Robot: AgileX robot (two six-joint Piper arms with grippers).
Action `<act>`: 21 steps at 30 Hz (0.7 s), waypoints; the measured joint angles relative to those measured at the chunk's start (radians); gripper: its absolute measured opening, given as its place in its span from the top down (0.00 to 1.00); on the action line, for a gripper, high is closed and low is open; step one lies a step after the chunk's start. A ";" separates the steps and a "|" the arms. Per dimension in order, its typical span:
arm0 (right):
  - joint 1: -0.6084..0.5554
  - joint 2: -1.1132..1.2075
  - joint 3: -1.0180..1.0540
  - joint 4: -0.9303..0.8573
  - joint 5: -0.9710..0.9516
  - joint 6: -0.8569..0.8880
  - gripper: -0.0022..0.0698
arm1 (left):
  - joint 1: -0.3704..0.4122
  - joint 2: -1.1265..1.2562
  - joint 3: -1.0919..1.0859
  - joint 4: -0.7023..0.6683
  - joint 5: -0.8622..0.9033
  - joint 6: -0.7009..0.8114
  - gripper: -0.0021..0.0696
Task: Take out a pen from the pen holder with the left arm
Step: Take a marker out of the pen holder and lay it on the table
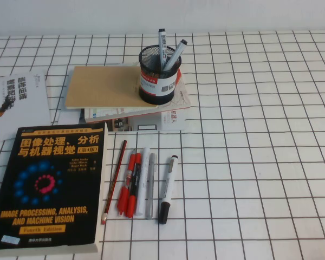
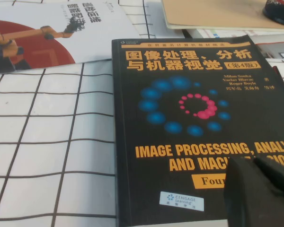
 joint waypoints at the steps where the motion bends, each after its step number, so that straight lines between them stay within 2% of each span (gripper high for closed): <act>1: 0.000 0.000 0.000 0.000 0.000 0.000 0.99 | 0.000 0.000 0.000 0.000 0.000 0.000 0.97; 14: 0.000 0.000 0.000 0.000 0.000 0.000 0.99 | 0.000 0.000 0.001 -0.002 -0.005 0.000 0.97; 21: 0.000 0.000 0.000 0.000 0.000 0.000 0.99 | 0.000 0.000 0.001 -0.062 -0.121 -0.027 0.97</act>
